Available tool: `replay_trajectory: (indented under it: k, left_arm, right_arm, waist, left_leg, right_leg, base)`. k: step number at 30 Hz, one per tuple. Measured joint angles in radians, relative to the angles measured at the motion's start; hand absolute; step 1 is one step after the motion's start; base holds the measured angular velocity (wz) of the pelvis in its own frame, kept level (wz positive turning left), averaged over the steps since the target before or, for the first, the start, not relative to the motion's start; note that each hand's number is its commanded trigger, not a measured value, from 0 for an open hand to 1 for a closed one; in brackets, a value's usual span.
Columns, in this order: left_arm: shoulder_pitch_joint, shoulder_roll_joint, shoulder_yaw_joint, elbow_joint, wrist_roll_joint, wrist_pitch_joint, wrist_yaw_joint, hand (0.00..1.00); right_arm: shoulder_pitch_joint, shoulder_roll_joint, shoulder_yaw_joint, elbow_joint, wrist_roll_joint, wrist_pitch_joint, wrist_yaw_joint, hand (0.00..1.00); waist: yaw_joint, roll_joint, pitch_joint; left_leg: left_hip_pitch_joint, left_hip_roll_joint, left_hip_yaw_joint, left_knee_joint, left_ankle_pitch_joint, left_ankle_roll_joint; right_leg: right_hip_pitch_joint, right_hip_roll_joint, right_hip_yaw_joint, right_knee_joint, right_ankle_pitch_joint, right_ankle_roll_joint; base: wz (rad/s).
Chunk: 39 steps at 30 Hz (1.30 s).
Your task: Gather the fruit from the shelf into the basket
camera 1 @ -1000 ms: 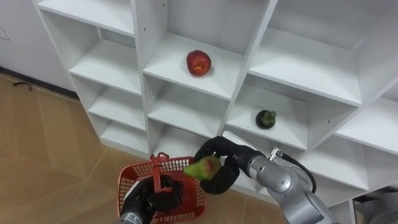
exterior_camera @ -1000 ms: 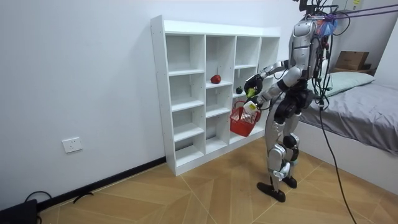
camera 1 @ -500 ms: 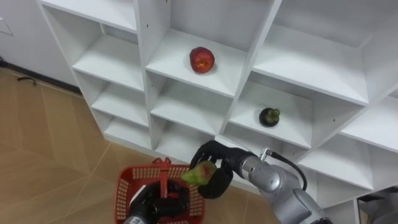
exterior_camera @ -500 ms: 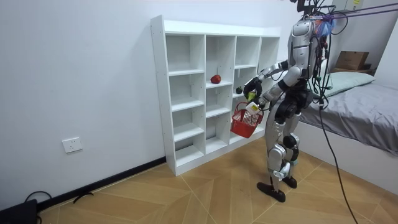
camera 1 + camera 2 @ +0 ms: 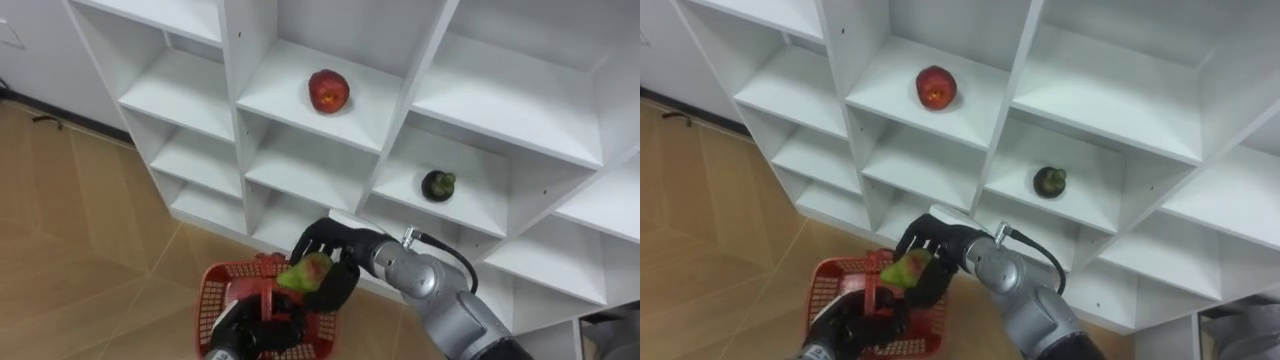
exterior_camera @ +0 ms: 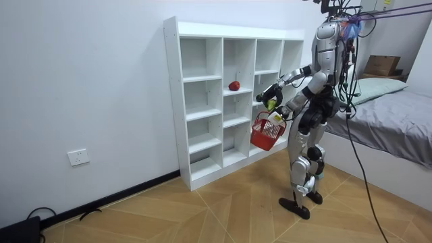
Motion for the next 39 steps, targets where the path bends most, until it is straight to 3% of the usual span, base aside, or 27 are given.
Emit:
replay_trajectory:
  k: [1,5,10,22,39]
  left_arm:
    - [-0.001,-0.002,0.0,0.004,0.0,0.0,-0.003,1.0]
    - [-0.009,-0.01,0.0,0.039,0.001,0.0,-0.018,1.0]
    - [-0.009,-0.02,0.001,0.055,0.001,0.002,-0.022,1.0]
    - [-0.016,-0.029,0.002,0.06,0.009,0.027,-0.022,1.0]
    - [-0.018,-0.028,0.002,0.059,0.017,0.027,-0.019,1.0]
  right_arm:
    - [0.0,0.0,0.0,0.0,0.0,0.003,0.002,0.0]
    - [-0.003,0.003,0.0,0.0,-0.001,0.005,0.02,0.0]
    - [-0.008,0.004,0.0,0.0,0.0,0.005,0.031,0.0]
    - [-0.008,0.003,0.003,0.014,0.004,0.006,0.031,0.0]
    - [-0.014,0.006,0.003,0.029,-0.002,0.007,-0.002,0.0]
  waist:
    - [0.004,0.001,0.0004]
    - [0.025,0.003,0.0019]
    - [0.027,0.008,0.0054]
    - [0.025,0.006,0.0037]
    - [0.023,0.0,-0.0003]
  left_leg:
    - [0.0,0.0,0.0,0.0,0.0,0.0]
    - [-0.001,0.001,-0.001,0.0,0.0,0.0]
    - [-0.005,0.0,-0.007,0.001,0.0,0.0]
    - [-0.005,0.0,-0.006,0.001,0.0,0.0]
    - [-0.008,-0.001,-0.01,0.017,0.0,0.0]
  right_leg:
    - [0.001,0.001,0.0,0.0,0.0,0.0]
    - [0.001,0.006,-0.003,0.001,0.001,-0.001]
    - [-0.001,0.001,-0.008,0.0,0.001,-0.001]
    - [0.0,-0.002,-0.009,0.0,0.001,-0.001]
    - [0.001,-0.003,-0.011,0.008,0.0,-0.001]
  base:
    - [0.0]
    - [0.0]
    - [0.01]
    - [0.0]
    - [0.0]
